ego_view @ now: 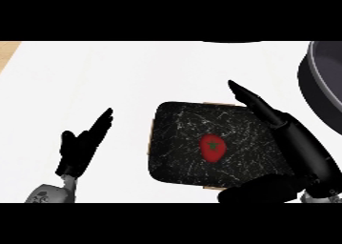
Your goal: Pick the tomato from the tray and place it in the pot
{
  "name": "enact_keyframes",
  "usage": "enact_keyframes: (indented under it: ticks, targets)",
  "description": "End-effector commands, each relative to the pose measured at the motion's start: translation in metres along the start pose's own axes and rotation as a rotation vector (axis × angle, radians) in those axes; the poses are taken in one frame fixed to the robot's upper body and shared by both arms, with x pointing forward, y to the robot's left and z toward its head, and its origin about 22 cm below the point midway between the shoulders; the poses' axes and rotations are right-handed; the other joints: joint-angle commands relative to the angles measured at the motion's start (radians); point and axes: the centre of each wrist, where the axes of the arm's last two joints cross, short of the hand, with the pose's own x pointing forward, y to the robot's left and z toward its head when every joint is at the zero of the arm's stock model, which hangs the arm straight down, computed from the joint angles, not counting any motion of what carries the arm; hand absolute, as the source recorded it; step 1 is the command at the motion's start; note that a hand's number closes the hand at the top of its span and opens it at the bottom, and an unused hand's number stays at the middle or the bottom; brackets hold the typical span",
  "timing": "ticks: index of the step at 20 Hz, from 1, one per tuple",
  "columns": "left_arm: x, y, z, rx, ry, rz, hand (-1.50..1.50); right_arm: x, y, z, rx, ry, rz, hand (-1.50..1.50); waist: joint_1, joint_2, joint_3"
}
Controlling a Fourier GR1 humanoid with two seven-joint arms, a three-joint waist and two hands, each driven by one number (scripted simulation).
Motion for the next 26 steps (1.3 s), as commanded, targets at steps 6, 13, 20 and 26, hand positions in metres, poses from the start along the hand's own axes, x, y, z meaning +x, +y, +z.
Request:
enact_keyframes:
  ticks: [6, 13, 20, 26]
  targets:
    - [0.011, -0.001, -0.012, -0.005, 0.025, 0.002, 0.00, -0.034, 0.019, -0.028, 0.300, 0.283, 0.063, -1.50, 0.007, 0.007, -0.002]
    - [-0.001, 0.011, -0.003, -0.023, 0.026, 0.004, 0.00, -0.064, 0.020, -0.048, 0.348, 0.339, 0.142, -1.50, 0.004, 0.005, -0.002]
    - [0.005, -0.001, 0.010, -0.002, 0.030, -0.005, 0.00, -0.105, 0.013, -0.012, 0.245, 0.270, 0.146, -1.50, 0.001, 0.003, -0.002]
    - [0.006, 0.017, -0.003, -0.008, 0.016, 0.006, 0.00, -0.136, -0.004, -0.013, 0.286, 0.224, -0.024, -1.50, 0.001, 0.004, -0.002]
